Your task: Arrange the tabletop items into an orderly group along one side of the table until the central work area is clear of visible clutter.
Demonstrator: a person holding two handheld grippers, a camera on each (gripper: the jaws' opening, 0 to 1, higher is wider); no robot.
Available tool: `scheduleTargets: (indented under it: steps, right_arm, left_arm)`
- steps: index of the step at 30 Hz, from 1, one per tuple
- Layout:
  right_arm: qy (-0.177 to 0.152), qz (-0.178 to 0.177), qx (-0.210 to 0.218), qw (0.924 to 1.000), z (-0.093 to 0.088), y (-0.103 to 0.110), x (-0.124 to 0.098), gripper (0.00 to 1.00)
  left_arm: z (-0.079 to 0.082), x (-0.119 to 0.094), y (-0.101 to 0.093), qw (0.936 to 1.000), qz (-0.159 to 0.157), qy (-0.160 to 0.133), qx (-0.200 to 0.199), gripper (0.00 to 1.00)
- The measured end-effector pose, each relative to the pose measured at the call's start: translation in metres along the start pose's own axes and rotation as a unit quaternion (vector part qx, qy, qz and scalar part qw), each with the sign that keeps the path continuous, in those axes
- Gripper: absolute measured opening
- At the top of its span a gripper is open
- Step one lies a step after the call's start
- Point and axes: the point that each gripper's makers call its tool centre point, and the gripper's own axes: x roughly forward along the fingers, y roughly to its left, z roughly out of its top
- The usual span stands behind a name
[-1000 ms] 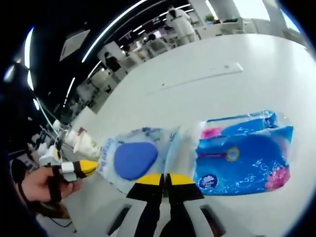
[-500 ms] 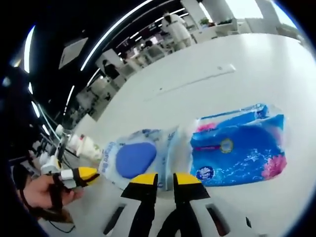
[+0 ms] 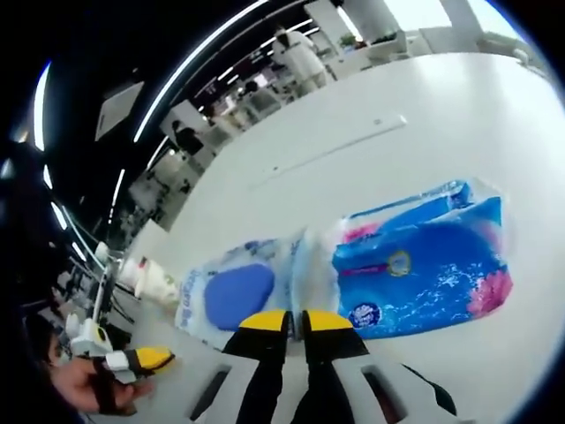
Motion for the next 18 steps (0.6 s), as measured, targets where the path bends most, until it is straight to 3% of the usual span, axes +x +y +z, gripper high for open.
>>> scheduleTargets:
  steps: [6,11,14,18]
  right_arm:
    - [-0.001,0.004,0.005,1.0000,-0.010,0.000,-0.016,0.05]
    - [-0.007,0.007,0.000,1.0000,-0.012,-0.004,-0.035,0.06]
    - [-0.014,0.004,0.003,0.9999,-0.010,-0.013,-0.046,0.08]
    - [-0.020,-0.006,-0.001,0.9998,-0.009,-0.029,-0.059,0.09]
  left_arm:
    - [-0.024,0.006,-0.016,0.9992,-0.014,0.023,0.031,0.03]
    - [-0.047,0.014,-0.040,0.9935,-0.035,0.052,0.095,0.03]
    - [-0.056,0.019,-0.054,0.9933,-0.060,0.059,0.080,0.03]
    - [-0.066,0.024,-0.064,0.9898,-0.062,0.072,0.106,0.03]
